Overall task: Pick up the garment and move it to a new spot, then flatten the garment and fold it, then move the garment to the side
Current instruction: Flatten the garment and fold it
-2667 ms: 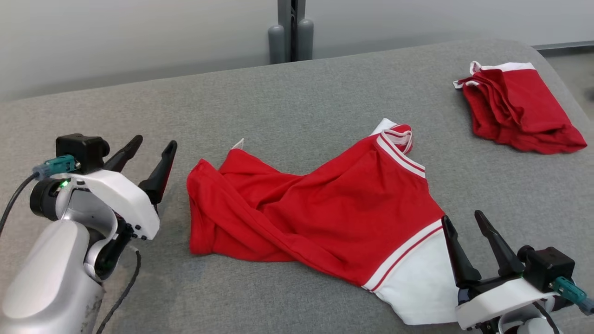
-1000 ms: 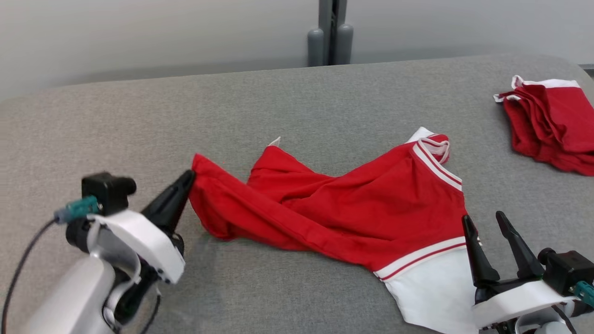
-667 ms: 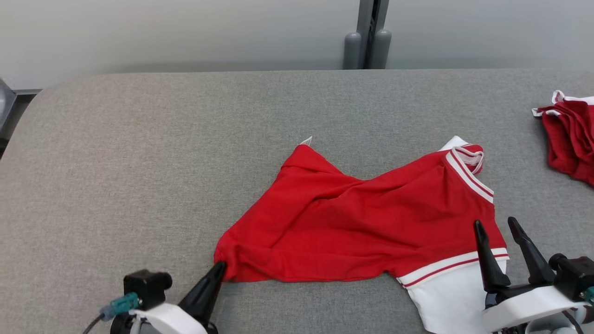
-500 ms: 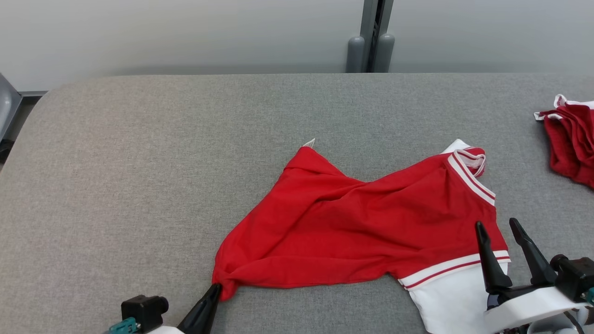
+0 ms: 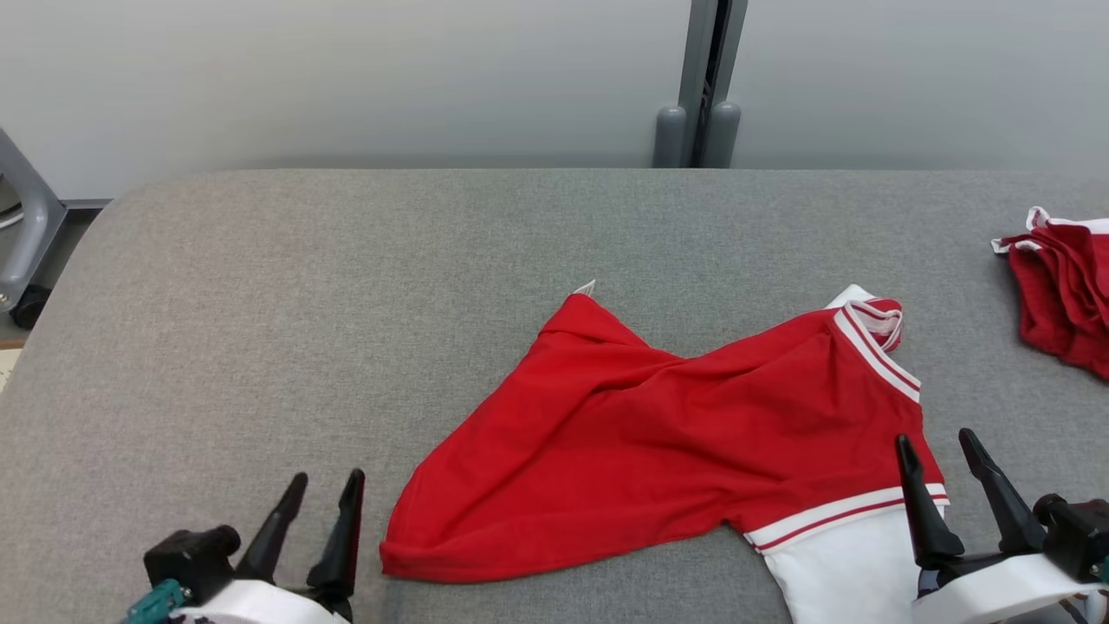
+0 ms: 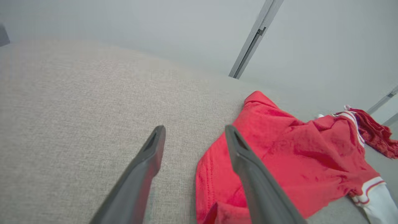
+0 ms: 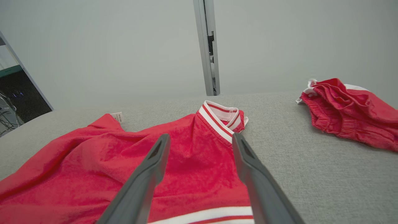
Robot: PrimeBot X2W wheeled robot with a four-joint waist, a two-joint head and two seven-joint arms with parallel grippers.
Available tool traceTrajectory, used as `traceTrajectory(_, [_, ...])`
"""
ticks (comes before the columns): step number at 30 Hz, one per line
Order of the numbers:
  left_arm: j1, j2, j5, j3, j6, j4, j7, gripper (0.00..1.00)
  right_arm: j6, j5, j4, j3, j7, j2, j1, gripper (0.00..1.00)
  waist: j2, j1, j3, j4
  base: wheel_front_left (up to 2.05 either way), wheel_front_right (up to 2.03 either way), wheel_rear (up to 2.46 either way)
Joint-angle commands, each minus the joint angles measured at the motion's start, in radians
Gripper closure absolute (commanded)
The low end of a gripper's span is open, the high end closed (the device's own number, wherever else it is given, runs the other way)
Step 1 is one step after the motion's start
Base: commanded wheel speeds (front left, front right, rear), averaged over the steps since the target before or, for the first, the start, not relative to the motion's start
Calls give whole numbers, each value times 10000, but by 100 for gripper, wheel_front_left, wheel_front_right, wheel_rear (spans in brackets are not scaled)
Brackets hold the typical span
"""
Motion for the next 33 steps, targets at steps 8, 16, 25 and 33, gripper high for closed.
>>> traceTrajectory(8, [338,-536,1939,1968,-97,-955,-50,0,1,-103,3,-125,-53,22,208,0,-1,0,-341,-344,0,0,0])
traceTrajectory(16, [494,-1077,3033,3213,-501,-983,-54,0,1,-122,-35,-319,-53,110,483,0,-1,0,-620,-760,0,0,0])
traceTrajectory(25, [785,-1591,4040,4076,-782,-875,-53,0,1,-92,-81,-537,-53,166,900,0,-1,0,-724,-1029,0,0,0])
traceTrajectory(33, [927,-1899,4580,4586,-903,-752,-55,0,1,-158,-85,-545,-53,303,977,0,-1,0,-720,-1072,0,0,0])
